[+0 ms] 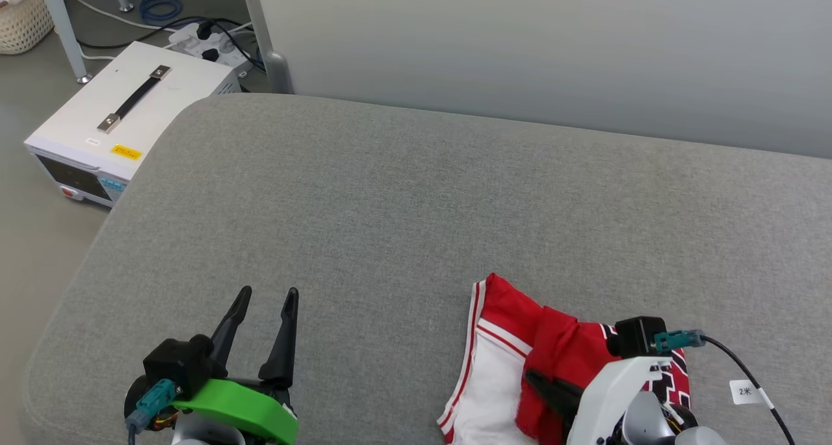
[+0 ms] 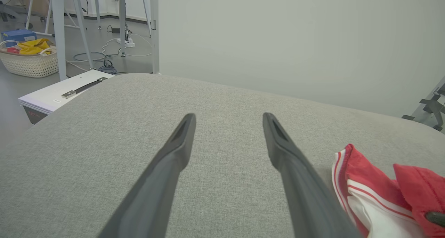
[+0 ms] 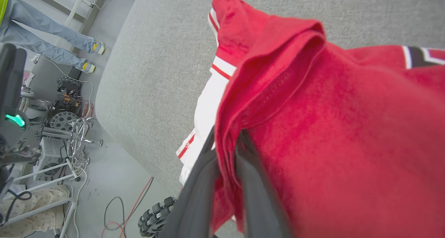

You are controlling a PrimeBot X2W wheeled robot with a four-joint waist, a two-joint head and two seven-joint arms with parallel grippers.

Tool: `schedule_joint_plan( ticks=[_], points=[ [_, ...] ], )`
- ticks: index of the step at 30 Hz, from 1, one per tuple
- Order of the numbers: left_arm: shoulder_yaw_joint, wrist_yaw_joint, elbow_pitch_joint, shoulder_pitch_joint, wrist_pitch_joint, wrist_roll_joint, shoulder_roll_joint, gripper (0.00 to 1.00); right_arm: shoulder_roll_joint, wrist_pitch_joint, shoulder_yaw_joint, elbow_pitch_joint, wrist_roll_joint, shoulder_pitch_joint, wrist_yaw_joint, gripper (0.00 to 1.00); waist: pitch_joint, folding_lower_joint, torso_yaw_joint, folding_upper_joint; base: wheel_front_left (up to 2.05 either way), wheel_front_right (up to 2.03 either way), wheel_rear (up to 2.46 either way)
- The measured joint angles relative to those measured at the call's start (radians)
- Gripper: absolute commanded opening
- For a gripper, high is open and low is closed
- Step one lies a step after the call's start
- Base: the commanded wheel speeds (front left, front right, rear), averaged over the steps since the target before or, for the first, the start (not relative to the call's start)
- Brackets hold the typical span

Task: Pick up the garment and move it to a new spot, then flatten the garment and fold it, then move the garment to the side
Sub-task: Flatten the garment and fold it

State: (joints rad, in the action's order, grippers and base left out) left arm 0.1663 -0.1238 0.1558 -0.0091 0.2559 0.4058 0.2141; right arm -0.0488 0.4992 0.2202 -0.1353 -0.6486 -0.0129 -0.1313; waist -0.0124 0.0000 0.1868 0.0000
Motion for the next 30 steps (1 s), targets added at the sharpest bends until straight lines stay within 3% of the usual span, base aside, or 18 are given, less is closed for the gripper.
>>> schedule_joint_plan(
  ticks=[1, 11, 18, 23, 24, 27, 30],
  points=[
    [0.0, 0.0, 0.0, 0.0, 0.0, 0.0, 0.0, 1.0, 0.0, -0.005, 0.007, -0.012, 0.001, -0.006, 0.0, 1.0, -0.001, 0.0, 0.001, 0.0, 0.0, 0.0, 0.0],
    [-0.003, 0.0, 0.004, 0.0, 0.0, 0.0, 0.001, 1.0, 0.002, -0.017, 0.153, 0.017, -0.054, -0.016, 0.0, 1.0, 0.005, 0.0, -0.005, 0.0, 0.0, 0.0, 0.0],
    [-0.003, 0.0, 0.003, 0.0, 0.0, 0.0, 0.0, 1.0, 0.002, -0.016, 0.124, 0.074, -0.035, -0.016, 0.0, 1.0, 0.011, 0.0, -0.021, 0.0, 0.0, 0.0, 0.0],
    [-0.001, 0.0, 0.0, 0.003, 0.0, 0.0, 0.0, 1.0, -0.007, -0.045, 0.035, 0.133, 0.135, -0.033, 0.0, 1.0, 0.018, 0.0, -0.038, 0.0, 0.0, 0.0, 0.0],
    [0.005, 0.0, -0.009, 0.003, 0.0, 0.0, 0.0, 1.0, -0.134, -0.151, -0.027, 0.186, 0.344, -0.077, 0.0, 1.0, 0.025, 0.0, -0.054, 0.0, 0.0, 0.0, 0.0],
    [0.01, -0.002, -0.016, 0.003, 0.0, 0.0, -0.001, 1.0, -0.156, -0.22, -0.102, 0.203, 0.378, -0.076, 0.0, 1.0, 0.029, 0.0, -0.063, 0.0, 0.0, 0.0, 0.0],
    [0.018, -0.004, -0.029, 0.005, 0.0, 0.0, -0.003, 1.0, -0.23, -0.327, -0.166, 0.235, 0.486, -0.066, 0.0, 1.0, 0.029, 0.0, -0.073, 0.0, 0.0, 0.0, 0.0]
  ],
)
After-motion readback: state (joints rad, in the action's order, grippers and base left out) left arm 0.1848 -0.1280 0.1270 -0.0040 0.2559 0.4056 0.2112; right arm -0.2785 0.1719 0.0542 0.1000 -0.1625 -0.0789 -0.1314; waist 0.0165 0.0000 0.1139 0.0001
